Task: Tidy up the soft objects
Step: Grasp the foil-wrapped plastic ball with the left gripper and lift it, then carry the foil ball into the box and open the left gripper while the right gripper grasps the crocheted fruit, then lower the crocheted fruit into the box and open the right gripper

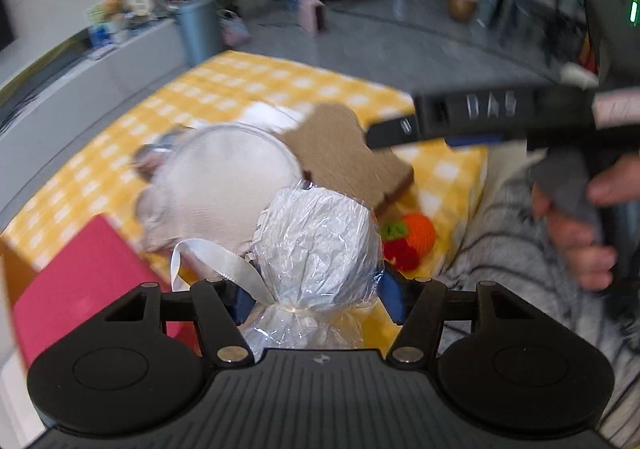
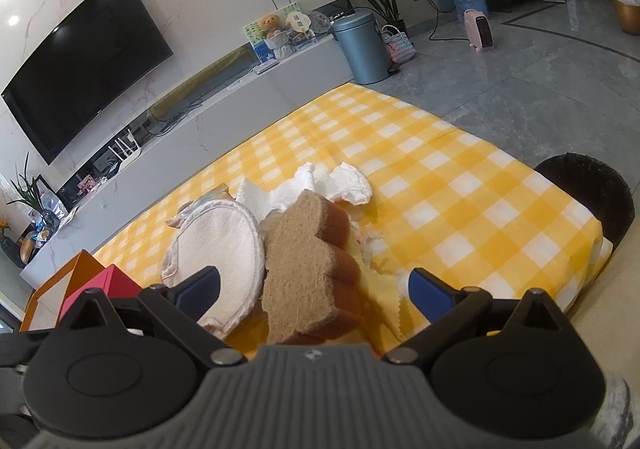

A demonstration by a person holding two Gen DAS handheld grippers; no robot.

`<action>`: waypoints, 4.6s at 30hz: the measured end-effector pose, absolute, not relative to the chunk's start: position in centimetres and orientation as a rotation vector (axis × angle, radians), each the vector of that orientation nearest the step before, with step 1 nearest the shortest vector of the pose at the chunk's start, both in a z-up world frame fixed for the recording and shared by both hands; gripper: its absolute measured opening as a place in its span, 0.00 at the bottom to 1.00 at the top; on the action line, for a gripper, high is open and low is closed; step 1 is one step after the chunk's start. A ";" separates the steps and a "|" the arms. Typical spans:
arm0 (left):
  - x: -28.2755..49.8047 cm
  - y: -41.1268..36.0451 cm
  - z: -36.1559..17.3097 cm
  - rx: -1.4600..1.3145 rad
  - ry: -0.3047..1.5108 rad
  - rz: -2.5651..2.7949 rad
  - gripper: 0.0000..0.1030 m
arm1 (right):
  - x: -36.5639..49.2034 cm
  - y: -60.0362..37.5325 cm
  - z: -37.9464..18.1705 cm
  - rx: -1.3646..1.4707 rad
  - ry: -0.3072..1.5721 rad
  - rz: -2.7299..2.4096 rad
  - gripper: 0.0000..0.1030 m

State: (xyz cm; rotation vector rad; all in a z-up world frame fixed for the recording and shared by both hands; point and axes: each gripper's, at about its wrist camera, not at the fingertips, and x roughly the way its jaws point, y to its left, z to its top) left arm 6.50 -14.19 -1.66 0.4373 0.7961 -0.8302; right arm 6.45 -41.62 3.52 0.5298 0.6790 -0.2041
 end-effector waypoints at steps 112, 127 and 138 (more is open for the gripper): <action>4.6 11.8 1.6 -0.112 0.560 0.029 0.96 | 13.5 -9.2 9.1 -0.031 0.856 0.423 0.52; 3.2 16.5 3.0 -0.268 0.498 0.006 0.96 | 15.7 -4.4 5.7 -0.122 0.988 0.482 0.52; 3.0 17.1 3.0 -0.284 0.472 0.001 0.97 | 17.0 -1.3 5.1 -0.138 1.007 0.539 0.52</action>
